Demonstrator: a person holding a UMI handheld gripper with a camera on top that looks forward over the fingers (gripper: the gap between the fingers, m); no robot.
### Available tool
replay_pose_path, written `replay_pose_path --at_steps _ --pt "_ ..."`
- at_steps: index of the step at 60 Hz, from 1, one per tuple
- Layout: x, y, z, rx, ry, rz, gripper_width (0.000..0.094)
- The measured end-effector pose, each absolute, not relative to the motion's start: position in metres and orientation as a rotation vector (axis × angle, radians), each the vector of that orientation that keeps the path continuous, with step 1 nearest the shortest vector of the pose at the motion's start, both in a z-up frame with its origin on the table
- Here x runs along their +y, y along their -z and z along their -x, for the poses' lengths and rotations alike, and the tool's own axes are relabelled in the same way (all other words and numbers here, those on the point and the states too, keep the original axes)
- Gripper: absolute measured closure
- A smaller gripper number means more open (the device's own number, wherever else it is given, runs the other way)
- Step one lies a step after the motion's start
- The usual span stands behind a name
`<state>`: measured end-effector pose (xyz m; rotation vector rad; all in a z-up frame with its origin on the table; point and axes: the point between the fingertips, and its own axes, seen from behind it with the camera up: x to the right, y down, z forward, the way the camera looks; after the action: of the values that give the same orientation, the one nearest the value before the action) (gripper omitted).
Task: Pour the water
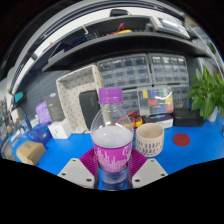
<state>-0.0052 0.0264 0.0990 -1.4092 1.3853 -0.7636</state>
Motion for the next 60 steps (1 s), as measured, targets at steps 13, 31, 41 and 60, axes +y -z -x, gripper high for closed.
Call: replay_pose_path --at_steps 13,31,41,60 --pt "0.061 -0.128 -0.038 1.565 0.462 1.085 0.0559" --pt "0.064 -0.148 -0.097 1.743 -0.065 0.436 0.0558" --pt "0.064 -0.155 -0.114 1.743 -0.277 0.191 0.0559" --pt "0.054 -0.152 -0.134 1.727 -0.552 -0.176 0.0559"
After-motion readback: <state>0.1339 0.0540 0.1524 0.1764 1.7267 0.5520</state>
